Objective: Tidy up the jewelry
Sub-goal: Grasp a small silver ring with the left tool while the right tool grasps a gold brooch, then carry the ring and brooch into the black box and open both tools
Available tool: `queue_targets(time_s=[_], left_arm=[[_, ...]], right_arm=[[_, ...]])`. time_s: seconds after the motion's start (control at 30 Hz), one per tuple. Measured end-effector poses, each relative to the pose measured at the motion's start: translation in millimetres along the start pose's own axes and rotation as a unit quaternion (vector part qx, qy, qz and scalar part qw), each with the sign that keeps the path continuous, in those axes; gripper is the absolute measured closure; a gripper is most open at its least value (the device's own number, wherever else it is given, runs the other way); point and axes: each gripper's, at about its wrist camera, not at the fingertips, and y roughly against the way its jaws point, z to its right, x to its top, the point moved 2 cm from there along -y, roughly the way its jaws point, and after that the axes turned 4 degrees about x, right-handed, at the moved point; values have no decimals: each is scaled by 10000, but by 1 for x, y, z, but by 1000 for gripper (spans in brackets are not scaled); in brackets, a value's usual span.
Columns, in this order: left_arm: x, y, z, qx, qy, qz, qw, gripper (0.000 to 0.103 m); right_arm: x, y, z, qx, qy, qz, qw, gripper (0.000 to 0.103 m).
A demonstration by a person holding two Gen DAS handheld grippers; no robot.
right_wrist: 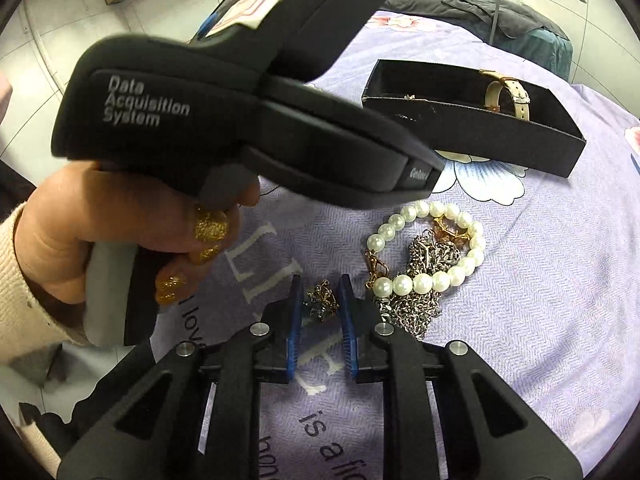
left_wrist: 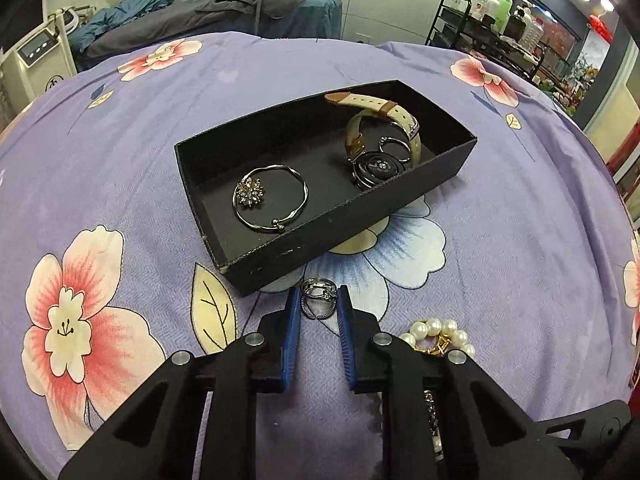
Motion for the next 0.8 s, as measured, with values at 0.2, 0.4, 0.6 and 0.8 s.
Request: queue_targets(time_s=[0.2, 0.4, 0.6, 0.8], left_arm=[[-6, 7, -2, 2, -40, 33, 10000, 85], [-15, 20, -11, -25, 52, 85, 9999, 85], [-22, 40, -19, -90, 154, 238, 9996, 85], [-26, 57, -18, -146, 89, 387, 9991, 85]], right_arm=[[-2, 2, 1, 21, -27, -11, 10000, 84], [0, 3, 4, 96, -55, -45, 9999, 84], [10, 7, 13, 226, -167, -49, 9996, 84], [15, 22, 22, 294, -378, 128, 9988, 84]])
